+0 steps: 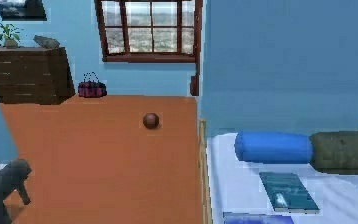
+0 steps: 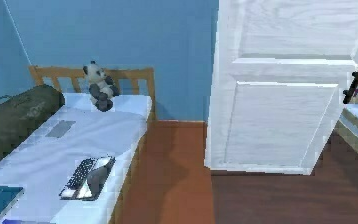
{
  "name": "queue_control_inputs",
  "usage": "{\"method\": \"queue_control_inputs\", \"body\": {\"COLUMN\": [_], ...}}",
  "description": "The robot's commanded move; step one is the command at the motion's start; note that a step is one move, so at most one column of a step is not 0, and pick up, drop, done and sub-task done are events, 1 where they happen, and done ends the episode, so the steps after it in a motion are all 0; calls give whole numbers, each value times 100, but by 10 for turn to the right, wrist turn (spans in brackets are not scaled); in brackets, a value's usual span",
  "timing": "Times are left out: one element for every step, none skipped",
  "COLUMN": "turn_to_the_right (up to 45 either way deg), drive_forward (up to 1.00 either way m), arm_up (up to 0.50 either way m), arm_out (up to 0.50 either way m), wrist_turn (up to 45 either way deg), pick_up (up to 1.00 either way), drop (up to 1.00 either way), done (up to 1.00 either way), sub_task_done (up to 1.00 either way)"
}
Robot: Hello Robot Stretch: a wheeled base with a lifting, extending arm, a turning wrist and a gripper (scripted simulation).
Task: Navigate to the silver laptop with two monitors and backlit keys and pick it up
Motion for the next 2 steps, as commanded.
{"method": "queue_control_inputs", "body": {"turn_to_the_right": [-270, 0], "drive_forward": [0, 0], "arm_up": [0, 50], "arm_out": [0, 0], "wrist_turn": [0, 0], "pick_up": [0, 0], "drop": [0, 0], "done": [0, 0], "sub_task_done": [0, 0]}}
